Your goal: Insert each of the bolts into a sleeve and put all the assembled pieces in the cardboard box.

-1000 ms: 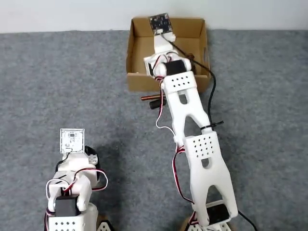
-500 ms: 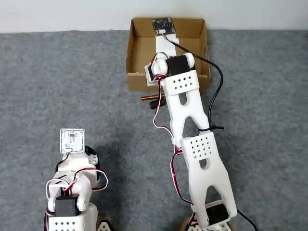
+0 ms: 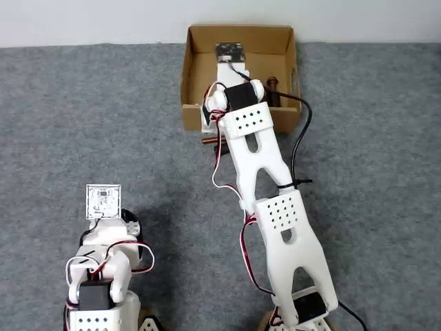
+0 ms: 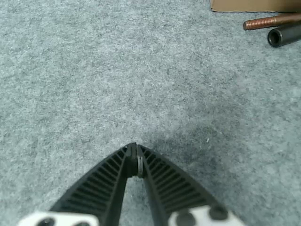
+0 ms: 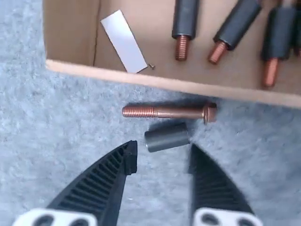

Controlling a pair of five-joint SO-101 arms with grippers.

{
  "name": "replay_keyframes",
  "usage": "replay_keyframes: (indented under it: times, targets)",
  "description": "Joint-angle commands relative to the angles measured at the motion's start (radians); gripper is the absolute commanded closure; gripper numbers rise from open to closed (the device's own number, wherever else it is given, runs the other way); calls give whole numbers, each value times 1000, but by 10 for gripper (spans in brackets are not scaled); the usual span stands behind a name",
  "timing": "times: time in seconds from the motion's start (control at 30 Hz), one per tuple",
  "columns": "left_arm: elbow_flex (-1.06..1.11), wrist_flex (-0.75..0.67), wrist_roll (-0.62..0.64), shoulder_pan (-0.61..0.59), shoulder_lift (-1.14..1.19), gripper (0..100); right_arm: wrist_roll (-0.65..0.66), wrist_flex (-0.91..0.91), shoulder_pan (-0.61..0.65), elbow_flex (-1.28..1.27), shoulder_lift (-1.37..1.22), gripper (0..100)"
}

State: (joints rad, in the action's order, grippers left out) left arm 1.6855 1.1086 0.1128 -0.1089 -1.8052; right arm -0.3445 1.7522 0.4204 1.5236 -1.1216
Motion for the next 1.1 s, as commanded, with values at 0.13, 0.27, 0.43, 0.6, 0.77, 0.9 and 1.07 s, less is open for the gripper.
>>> replay_keyframes:
  times: [0.13,0.27,0.43,0.6,0.77,0.9,1.07]
  targets:
    - [-2,-14,-2,-6,-2,994,-178,41,31,-66,64,807]
    - [-2,-14,-2,-6,-2,994,-184,35,25,-101,53,805]
    - [-2,-14,-2,-6,-2,994,-186,-36,-4,-157,53,807]
    - [-2,-14,-2,-6,-2,994,-186,-119,-25,-229,53,808]
    - [-2,-14,-2,-6,-2,994,-186,-219,-33,-298,53,808]
    - [-2,-14,-2,-6,-2,994,-184,-271,-36,-305,53,808]
    - [-2,-14,-2,-6,-2,994,-184,-274,-33,-307,41,808]
